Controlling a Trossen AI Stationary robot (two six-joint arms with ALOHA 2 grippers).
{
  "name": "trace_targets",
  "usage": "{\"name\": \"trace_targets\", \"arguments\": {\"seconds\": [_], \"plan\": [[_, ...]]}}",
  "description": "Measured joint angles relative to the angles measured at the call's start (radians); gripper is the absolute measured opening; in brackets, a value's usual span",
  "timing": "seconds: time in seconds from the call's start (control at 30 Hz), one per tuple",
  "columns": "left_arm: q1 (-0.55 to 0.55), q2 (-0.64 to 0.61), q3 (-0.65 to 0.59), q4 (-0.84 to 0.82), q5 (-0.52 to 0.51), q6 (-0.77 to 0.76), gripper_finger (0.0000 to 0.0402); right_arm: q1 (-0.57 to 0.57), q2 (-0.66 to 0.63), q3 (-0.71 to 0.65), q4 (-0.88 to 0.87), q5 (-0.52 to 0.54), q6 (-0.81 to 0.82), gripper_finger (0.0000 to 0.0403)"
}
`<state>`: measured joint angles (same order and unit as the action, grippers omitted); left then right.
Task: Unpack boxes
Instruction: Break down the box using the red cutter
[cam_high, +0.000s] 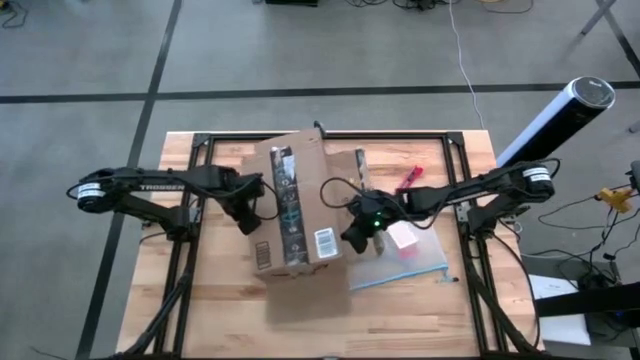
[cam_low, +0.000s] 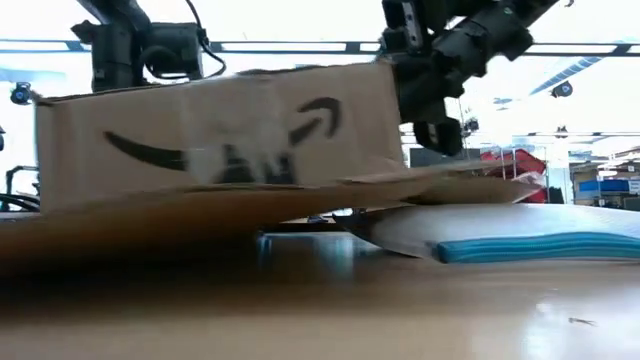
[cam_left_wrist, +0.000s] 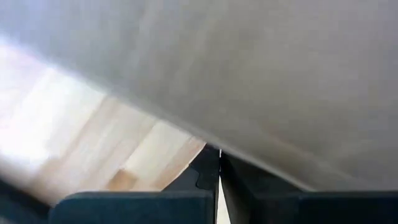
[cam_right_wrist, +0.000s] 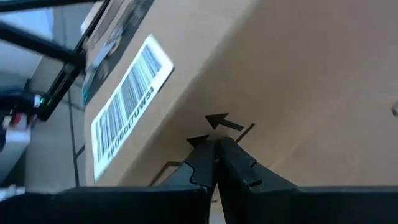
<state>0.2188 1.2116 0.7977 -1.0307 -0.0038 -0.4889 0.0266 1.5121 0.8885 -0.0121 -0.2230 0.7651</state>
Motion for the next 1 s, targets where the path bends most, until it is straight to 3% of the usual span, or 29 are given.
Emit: {"name": "trace_targets", "arguments": {"seconds": [0.17, 0.37, 0.53, 0.77, 1.0], "plan": [[0.000, -0.018, 0.115, -0.126, -0.116, -0.001, 0.0000, 0.007, 0.121, 0.136, -0.010, -0.078, -0.080, 0.0000], [0.002, -0.029, 0.251, -0.132, -0.200, 0.007, 0.0000, 0.011, 0.226, 0.296, -0.079, -0.158, -0.169, 0.0000], [0.002, -0.031, 0.329, -0.129, -0.237, 0.014, 0.0000, 0.010, 0.189, 0.332, -0.194, -0.084, -0.217, 0.0000], [0.000, -0.033, 0.373, -0.134, -0.250, 0.074, 0.0000, 0.008, 0.070, 0.300, -0.413, 0.146, -0.267, 0.0000], [-0.002, -0.026, 0.353, -0.130, -0.235, 0.088, 0.0000, 0.006, 0.009, 0.243, -0.420, 0.198, -0.243, 0.0000]]}}
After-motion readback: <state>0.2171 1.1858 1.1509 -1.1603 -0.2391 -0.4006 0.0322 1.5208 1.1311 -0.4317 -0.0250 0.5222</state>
